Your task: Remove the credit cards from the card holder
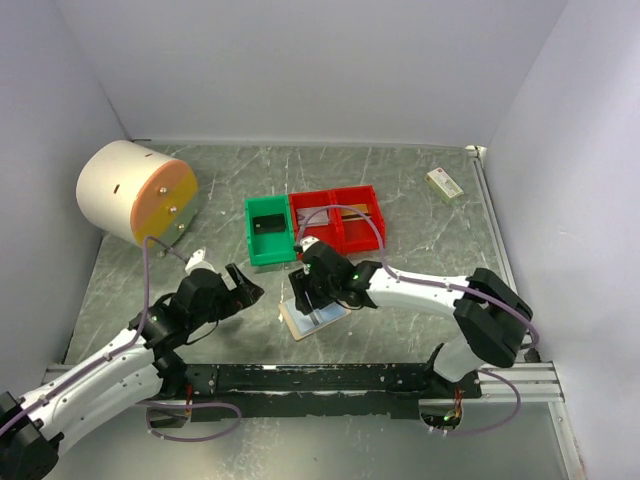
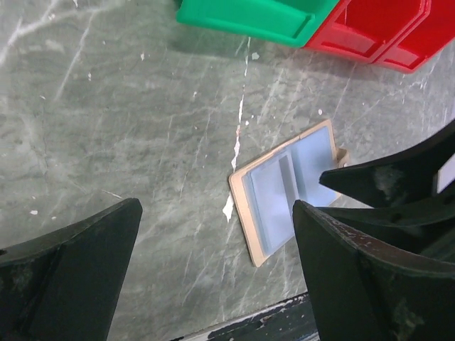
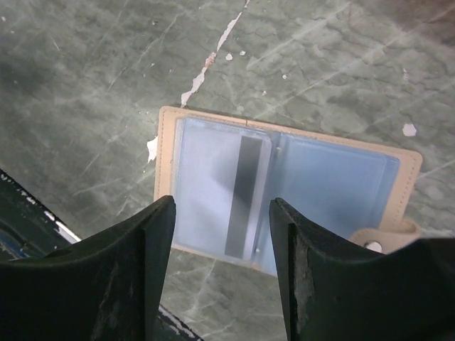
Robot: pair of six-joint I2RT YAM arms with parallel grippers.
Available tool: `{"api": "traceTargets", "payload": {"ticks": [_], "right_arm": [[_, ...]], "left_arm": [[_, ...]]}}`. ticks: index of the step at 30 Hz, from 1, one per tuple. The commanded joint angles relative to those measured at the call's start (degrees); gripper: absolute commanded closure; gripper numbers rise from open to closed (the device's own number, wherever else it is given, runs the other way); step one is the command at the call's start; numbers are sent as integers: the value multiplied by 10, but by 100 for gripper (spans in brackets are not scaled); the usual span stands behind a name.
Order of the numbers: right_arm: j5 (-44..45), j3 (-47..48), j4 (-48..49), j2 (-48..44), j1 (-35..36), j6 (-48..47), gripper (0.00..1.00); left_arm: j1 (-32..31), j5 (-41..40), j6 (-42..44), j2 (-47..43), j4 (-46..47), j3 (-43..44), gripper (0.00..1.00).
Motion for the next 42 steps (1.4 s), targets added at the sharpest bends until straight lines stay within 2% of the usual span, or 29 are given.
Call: {"api": "traceTargets", "payload": {"ticks": [1,6,11,17,24,31,36,42], "right_arm": [[26,27,-12,37,15,-11,44],[38,50,-20,71,27,-23,44],[52,84,-41,101,32,-38,41],[57,85,-43,119,40,-21,38],[90,76,-50,147,49,-12,37],[63,67,-33,151,48,0,55],[40,60,-14,155,47,13,62],[17,62,-8,165,33,16,79]], "left_arm": [[-3,-44,50,-15,-36,44,0],[-3,-86,84,-2,-58,83,1],[-3,-88,108,23,-55,110,1],[-2,-114,118,47,-83,146,1],[-3,-151,117,34,-140,185,1],[-2,-179,105,15,-170,188,1],[-2,-131,100,-3,-125,146,1],[-2,-60,96,13,-66,103,1]]}}
